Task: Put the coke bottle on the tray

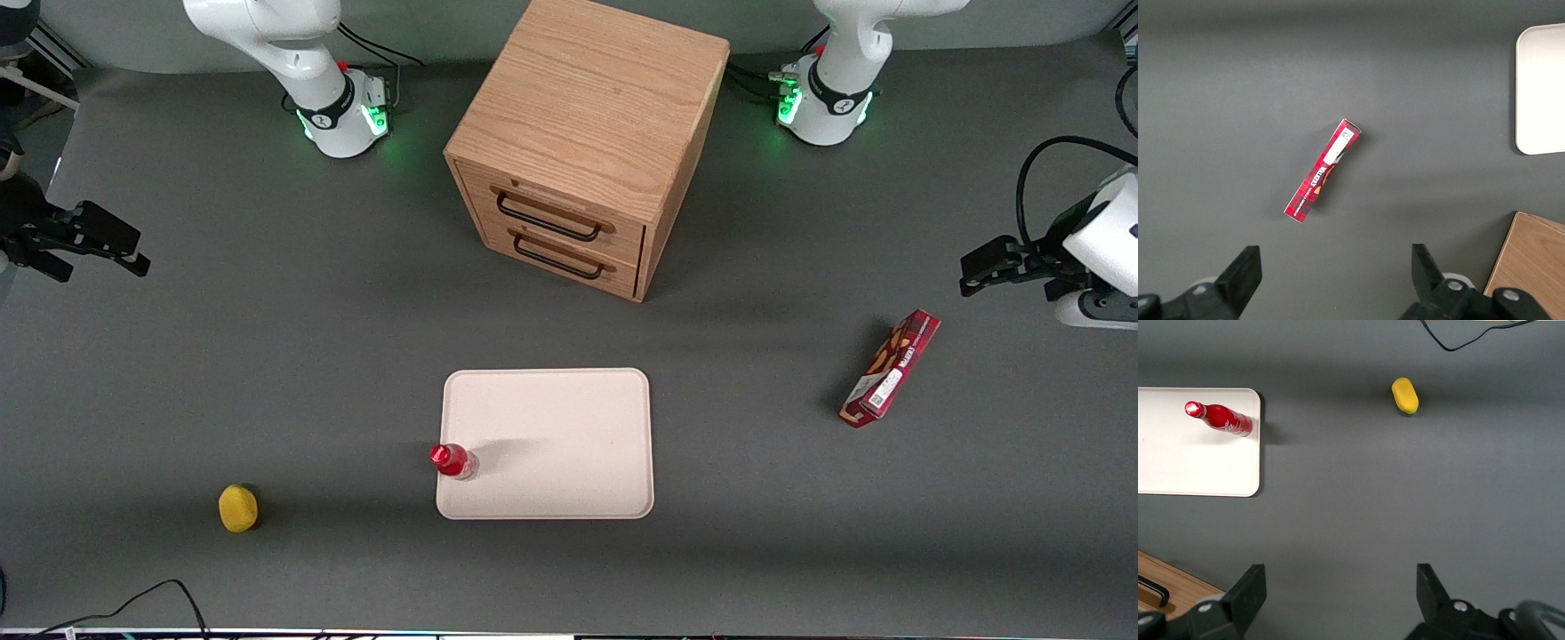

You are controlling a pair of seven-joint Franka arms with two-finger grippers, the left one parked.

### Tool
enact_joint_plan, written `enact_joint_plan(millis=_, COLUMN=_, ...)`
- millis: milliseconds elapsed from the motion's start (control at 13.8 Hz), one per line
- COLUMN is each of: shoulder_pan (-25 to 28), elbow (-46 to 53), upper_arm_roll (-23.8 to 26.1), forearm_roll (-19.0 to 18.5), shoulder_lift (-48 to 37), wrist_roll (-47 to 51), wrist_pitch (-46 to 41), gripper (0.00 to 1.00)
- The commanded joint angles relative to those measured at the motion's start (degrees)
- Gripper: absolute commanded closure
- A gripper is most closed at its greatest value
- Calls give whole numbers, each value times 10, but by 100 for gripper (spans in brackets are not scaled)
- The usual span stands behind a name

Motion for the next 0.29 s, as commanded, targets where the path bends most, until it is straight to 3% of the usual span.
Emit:
enact_joint_plan(millis=0, shoulder_pan=1, elbow=-3, upper_arm_roll=2, forearm_roll=5, shoulder_lift=-2, wrist_roll=7, wrist_pitch=-2, gripper=0)
enact_joint_plan(millis=218, shoulder_pan=2, elbow=-3, upper_arm_roll=2, forearm_roll=4, shoulder_lift=-1, wrist_roll=6, wrist_pitch=-2, gripper=0)
